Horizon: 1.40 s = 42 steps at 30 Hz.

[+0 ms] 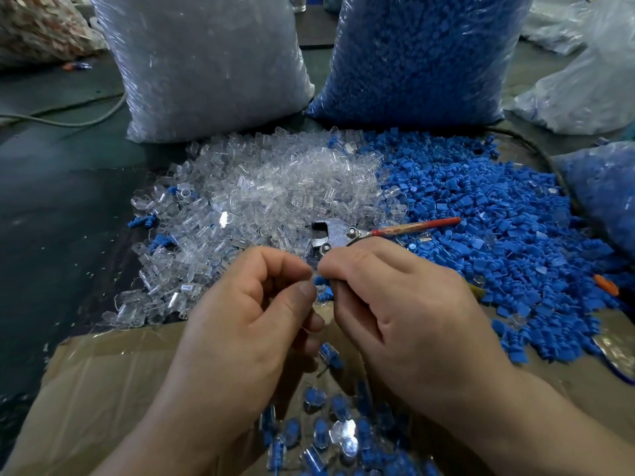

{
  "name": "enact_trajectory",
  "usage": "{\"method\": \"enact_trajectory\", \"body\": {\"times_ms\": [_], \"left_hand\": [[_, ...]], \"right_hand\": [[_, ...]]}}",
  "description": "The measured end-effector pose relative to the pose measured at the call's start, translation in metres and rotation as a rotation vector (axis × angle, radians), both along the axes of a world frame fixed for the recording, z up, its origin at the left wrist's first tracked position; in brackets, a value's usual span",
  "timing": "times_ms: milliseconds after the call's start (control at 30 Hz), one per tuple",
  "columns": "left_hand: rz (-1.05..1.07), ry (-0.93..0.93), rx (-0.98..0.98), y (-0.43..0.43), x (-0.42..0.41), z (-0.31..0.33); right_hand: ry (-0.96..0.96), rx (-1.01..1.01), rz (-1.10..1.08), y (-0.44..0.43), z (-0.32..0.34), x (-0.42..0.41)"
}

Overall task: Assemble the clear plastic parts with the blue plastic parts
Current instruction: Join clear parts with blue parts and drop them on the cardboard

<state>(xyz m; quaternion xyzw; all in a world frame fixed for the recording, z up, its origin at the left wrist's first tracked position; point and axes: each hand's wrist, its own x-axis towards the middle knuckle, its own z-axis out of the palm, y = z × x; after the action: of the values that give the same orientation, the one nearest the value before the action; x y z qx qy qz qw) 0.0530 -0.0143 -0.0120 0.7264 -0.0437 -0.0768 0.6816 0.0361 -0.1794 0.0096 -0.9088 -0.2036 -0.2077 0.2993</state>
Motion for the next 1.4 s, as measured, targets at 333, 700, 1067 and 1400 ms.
{"method": "enact_trajectory", "body": {"times_ms": [333,700,1067,1400], "left_hand": [[-0.023,0.064,-0.03,0.001,0.001,0.006],[-0.065,-0.019,0.073,-0.001,-0.004,0.006],[-0.046,0.137,-0.164,-0.001,-0.001,0.013],[0.024,0.084,-0.099,0.004,0.003,0.005]], "right_hand": [[0.026,-0.2,0.032,0.0,0.006,-0.002],[0.105,-0.094,0.044,-0.005,0.006,-0.003],[0.071,0.043,0.101,-0.008,-0.002,0.0],[0.064,-0.245,-0.062,-0.016,-0.008,0.01]]}}
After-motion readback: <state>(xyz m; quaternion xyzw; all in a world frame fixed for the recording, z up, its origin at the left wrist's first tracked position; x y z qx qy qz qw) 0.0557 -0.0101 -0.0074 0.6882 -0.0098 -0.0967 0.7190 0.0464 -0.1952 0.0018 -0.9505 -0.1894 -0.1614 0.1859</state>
